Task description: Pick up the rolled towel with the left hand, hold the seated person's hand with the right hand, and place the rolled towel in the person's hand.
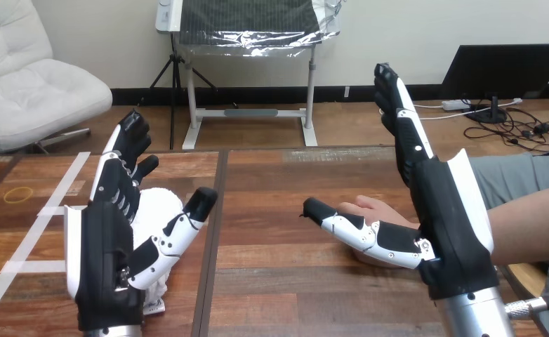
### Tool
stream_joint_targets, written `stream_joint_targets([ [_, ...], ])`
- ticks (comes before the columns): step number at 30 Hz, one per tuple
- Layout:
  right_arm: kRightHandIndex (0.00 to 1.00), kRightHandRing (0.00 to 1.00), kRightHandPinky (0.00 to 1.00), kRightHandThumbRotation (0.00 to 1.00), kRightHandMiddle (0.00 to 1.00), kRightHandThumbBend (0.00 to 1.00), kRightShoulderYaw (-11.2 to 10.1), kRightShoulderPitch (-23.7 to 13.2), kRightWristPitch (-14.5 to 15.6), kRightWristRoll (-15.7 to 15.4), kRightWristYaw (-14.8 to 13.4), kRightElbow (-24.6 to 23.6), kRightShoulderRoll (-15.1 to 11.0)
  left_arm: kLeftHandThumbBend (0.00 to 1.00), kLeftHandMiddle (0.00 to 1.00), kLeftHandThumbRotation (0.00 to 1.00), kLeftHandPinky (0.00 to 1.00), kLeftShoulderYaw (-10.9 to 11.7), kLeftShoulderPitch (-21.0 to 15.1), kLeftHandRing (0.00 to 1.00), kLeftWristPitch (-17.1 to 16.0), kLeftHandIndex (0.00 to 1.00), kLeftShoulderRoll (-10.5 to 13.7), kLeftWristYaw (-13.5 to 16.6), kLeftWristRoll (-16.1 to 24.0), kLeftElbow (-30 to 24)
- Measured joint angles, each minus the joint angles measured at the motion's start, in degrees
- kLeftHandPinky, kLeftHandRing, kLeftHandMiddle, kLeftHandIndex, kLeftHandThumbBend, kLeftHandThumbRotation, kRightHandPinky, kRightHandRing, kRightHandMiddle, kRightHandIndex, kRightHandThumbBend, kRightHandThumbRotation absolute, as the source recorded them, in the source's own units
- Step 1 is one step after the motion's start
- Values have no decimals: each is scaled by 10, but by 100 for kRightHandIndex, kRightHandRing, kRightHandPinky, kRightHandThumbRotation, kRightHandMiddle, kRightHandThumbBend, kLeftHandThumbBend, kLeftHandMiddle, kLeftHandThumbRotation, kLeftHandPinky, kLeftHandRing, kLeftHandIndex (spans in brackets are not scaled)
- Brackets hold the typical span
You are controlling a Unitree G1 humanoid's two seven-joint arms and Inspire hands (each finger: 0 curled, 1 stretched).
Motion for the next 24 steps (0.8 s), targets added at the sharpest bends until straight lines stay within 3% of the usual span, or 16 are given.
stream_joint_targets([
  [6,100,100,100,0,100,75,0,3,0,-7,-6,0,-1,82,91,31,88,5,0,91,1,89,1,29,46,0],
  [10,100,100,100,0,100,76,0,4,0,-10,-6,0,-1,86,93,38,88,11,1,92,18,91,1,61,98,-3],
  [17,100,100,100,0,100,76,0,4,0,-12,-6,0,-1,91,95,48,90,23,2,94,84,95,2,123,210,-12],
  [24,100,100,100,0,100,76,0,4,0,-15,-7,0,-1,95,98,59,91,29,3,97,176,99,5,179,323,-29],
])
